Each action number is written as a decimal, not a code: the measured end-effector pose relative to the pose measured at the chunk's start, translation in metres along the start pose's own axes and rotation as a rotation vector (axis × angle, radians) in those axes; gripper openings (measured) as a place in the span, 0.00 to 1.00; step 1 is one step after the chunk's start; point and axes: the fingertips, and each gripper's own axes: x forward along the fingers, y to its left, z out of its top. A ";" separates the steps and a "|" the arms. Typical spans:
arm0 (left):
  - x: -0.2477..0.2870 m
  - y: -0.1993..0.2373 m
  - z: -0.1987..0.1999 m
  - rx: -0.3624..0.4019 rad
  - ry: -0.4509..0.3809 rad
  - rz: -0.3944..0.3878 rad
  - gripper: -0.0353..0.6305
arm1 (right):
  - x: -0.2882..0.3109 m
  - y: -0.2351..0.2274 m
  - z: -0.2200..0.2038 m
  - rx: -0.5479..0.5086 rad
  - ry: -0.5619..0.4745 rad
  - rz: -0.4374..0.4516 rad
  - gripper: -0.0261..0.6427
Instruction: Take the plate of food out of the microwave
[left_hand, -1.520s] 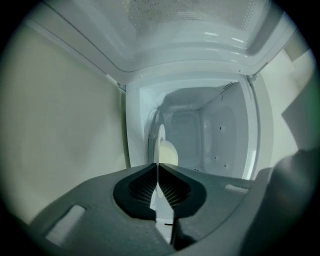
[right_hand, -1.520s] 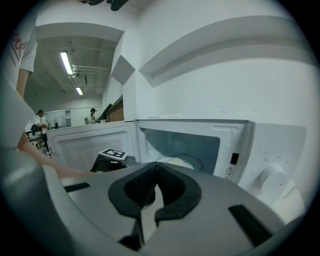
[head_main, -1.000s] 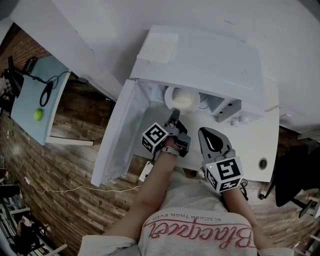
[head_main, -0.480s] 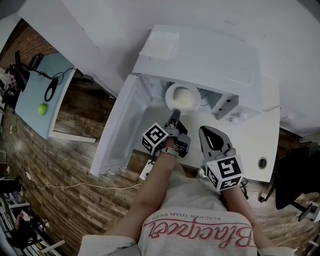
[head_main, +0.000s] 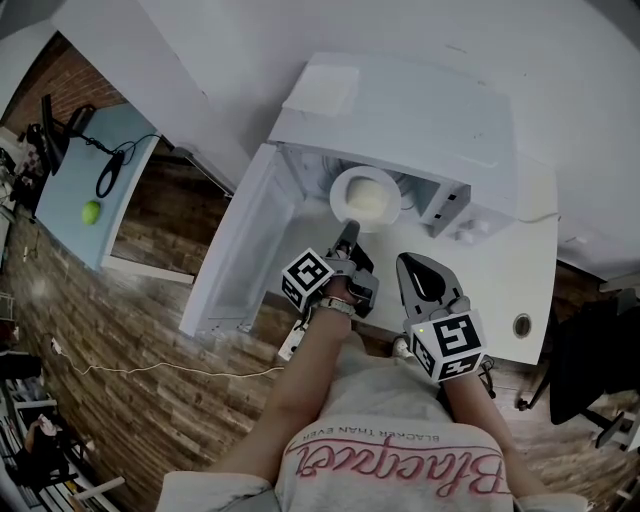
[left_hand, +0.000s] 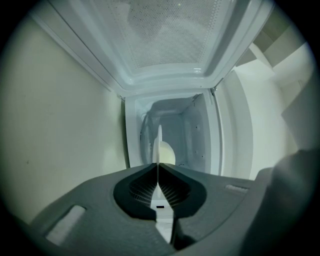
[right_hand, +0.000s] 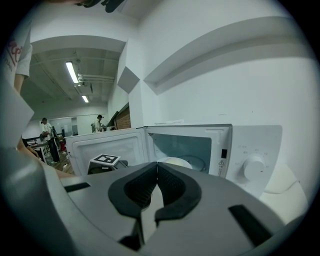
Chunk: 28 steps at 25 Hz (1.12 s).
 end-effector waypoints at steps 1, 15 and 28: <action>-0.002 -0.001 -0.001 0.001 -0.002 -0.001 0.07 | -0.002 0.000 0.000 0.000 -0.001 0.001 0.06; -0.031 -0.009 -0.012 -0.002 -0.051 -0.034 0.07 | -0.021 0.014 -0.003 -0.022 -0.009 0.069 0.06; -0.068 -0.021 -0.037 -0.016 -0.127 -0.044 0.07 | -0.053 0.000 -0.006 -0.042 -0.023 0.123 0.06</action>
